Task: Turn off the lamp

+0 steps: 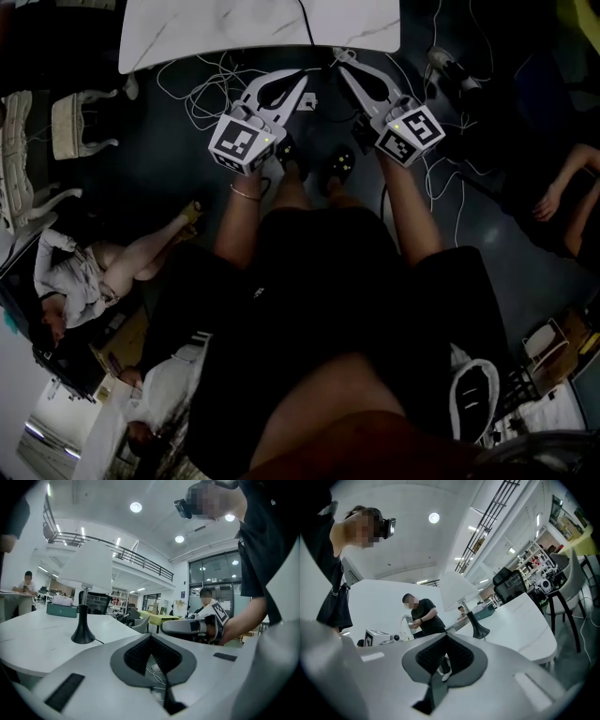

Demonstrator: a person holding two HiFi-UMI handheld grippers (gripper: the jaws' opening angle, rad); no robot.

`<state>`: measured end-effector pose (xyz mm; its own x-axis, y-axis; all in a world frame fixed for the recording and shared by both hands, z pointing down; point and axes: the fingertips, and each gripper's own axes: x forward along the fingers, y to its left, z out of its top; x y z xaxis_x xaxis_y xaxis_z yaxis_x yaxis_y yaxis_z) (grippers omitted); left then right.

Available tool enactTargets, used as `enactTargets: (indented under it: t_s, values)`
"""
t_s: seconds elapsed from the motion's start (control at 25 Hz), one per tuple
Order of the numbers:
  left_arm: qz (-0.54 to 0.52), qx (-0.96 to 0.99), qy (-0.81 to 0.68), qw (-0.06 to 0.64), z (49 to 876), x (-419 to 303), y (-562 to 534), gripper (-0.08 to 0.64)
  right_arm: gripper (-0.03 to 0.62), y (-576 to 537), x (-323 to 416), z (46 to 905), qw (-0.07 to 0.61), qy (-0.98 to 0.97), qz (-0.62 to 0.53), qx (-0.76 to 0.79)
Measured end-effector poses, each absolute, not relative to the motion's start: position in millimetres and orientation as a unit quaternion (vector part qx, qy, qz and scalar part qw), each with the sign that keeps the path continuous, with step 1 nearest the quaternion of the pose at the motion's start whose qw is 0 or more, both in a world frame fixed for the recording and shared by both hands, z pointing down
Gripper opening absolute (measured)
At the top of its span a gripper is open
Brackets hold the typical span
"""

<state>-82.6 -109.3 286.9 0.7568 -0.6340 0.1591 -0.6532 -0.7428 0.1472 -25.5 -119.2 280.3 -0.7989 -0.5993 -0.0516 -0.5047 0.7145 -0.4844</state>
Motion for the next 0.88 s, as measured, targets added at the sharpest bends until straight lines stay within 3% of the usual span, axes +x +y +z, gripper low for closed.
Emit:
enactTargets:
  t_s: [0.88]
  values:
    - [0.031,0.945,-0.326,0.026,187.2,-98.5,-144.8,0.006,0.000,-148.5,-57.0,171.2,0.118,0.933,-0.162,-0.298]
